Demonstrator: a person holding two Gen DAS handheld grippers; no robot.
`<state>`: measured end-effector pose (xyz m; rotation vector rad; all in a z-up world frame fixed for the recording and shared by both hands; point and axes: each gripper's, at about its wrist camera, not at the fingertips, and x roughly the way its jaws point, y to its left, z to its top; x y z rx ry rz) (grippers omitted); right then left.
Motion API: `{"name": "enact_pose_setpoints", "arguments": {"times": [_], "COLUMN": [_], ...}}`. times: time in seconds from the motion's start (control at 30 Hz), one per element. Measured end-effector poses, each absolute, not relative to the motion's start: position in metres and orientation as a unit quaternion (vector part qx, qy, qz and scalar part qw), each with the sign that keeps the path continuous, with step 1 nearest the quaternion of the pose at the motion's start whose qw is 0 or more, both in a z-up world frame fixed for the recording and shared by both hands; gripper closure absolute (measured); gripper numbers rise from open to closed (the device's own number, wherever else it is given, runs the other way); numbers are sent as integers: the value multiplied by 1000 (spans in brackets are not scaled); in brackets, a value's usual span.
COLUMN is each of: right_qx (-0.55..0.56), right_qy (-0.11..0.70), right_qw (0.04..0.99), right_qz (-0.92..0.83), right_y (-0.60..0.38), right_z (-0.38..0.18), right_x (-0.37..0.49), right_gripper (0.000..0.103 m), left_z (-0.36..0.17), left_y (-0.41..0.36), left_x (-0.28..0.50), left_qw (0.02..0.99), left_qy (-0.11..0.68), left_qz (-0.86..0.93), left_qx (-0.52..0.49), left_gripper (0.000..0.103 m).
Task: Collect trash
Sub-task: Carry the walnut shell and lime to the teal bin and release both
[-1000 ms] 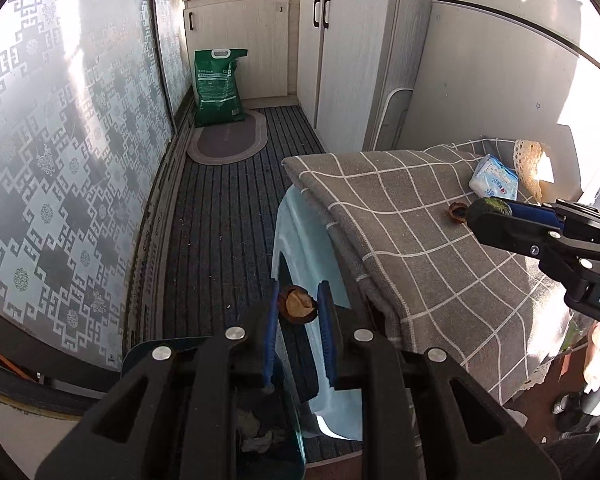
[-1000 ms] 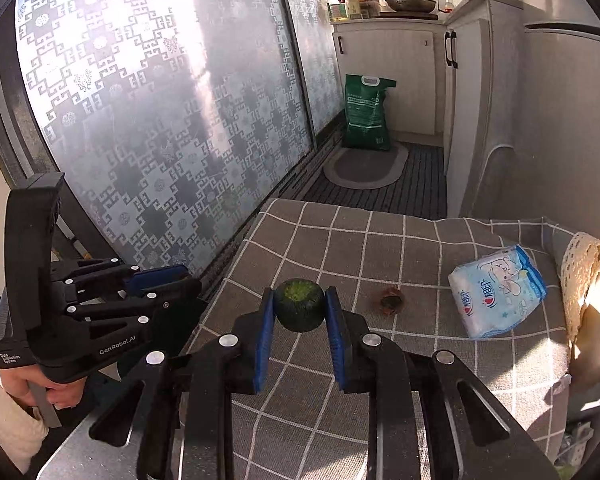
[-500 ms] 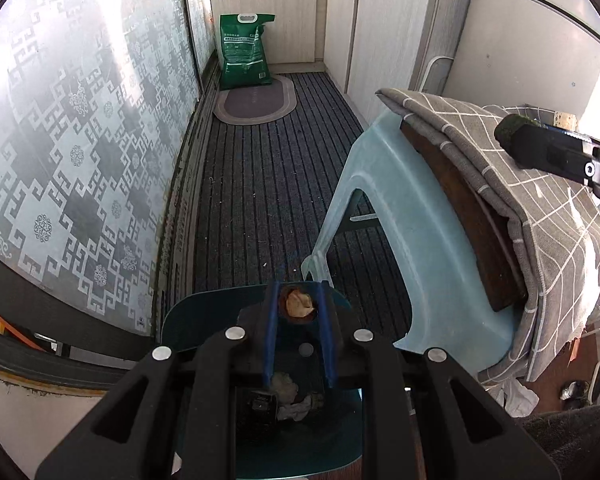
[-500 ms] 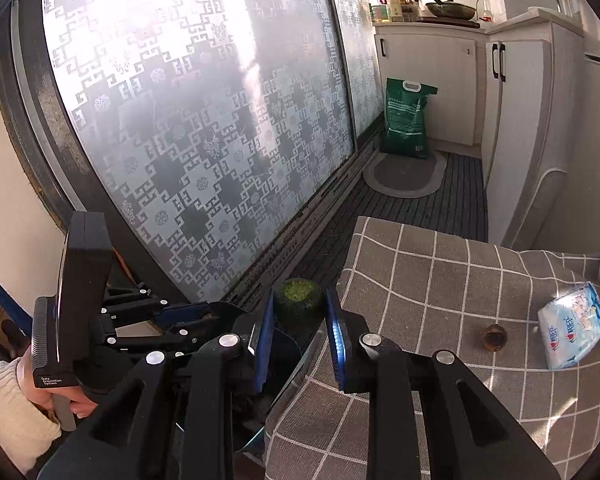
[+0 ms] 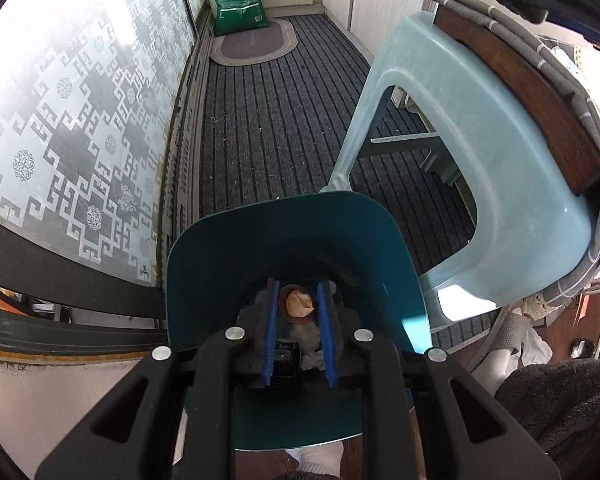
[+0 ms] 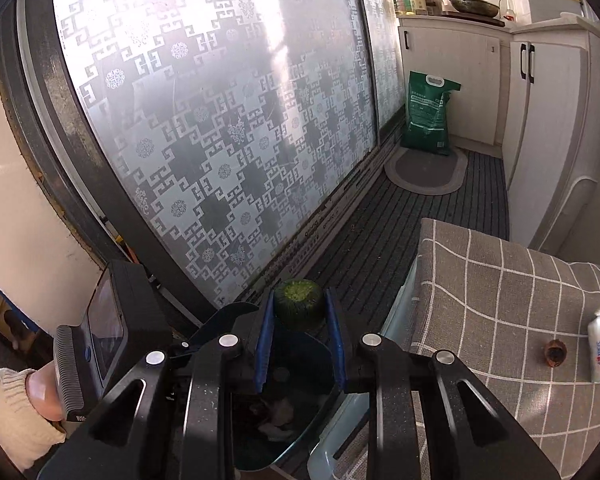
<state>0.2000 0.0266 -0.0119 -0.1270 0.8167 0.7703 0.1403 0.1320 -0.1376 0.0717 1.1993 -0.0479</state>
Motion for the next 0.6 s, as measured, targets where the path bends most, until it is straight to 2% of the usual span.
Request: {"name": "enact_pose_setpoints", "arguments": {"times": [0.6], "right_qx": [-87], "right_qy": [419], "right_qw": [821], "right_qz": [379], "right_y": [78], "right_z": [-38], "right_x": [195], "right_gripper": [78], "left_z": [-154], "left_y": [159], "left_x": [131], "left_qw": [808], "left_qy": [588], "left_qz": [-16], "left_qx": [28], "left_gripper": [77]}}
